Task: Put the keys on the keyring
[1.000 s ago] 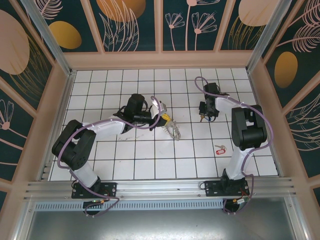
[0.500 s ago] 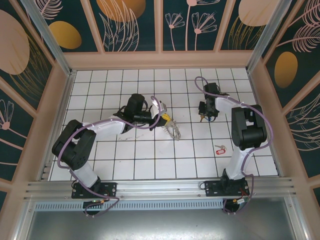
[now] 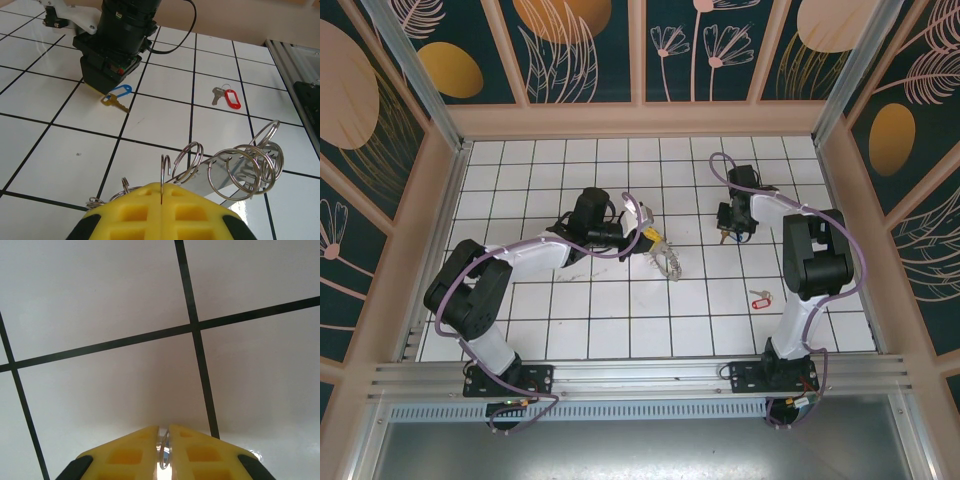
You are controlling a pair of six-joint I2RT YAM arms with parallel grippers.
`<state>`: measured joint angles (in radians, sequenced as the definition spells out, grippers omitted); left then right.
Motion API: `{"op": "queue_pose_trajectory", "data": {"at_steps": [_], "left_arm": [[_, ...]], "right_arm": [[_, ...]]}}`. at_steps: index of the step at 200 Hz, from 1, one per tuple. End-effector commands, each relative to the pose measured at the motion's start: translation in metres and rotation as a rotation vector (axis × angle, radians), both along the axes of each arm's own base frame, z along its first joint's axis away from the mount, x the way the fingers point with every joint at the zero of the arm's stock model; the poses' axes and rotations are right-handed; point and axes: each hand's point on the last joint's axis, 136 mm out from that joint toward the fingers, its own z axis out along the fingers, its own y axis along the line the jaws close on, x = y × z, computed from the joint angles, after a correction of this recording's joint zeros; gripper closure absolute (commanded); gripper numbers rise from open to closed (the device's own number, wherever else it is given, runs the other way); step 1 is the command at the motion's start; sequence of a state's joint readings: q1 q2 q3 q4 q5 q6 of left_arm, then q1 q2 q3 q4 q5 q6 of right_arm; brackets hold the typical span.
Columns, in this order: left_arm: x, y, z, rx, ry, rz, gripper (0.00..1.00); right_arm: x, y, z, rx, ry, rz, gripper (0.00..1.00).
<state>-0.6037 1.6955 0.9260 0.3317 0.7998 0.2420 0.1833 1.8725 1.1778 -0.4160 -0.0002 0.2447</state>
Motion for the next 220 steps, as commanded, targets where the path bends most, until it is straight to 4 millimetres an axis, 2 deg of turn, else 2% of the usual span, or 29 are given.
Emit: {"op": "queue_pose_trajectory", "data": {"at_steps": [1,80,100,139,220], "left_arm": [[0.0,-0.007,0.014,-0.026,-0.044,-0.029,1.0],[0.001,-0.007,0.014,-0.026,-0.042,-0.027,1.0],[0.001,-0.007,0.014,-0.026,-0.04,-0.028,1.0],[0.0,-0.007,0.014,-0.026,-0.039,-0.028,1.0],[0.001,-0.007,0.014,-0.027,-0.038,-0.03,1.0]], "right_arm": [[0.004,-0.003,-0.002,-0.007,0.009,-0.02,0.86],[0.005,-0.006,0.001,-0.026,0.0,-0.03,0.86],[0.006,-0.006,0.004,-0.024,-0.005,-0.028,0.9],[0.004,-0.006,0.006,-0.022,-0.009,-0.029,0.85],[0.005,-0.008,0.014,-0.03,-0.023,-0.037,0.85]]}}
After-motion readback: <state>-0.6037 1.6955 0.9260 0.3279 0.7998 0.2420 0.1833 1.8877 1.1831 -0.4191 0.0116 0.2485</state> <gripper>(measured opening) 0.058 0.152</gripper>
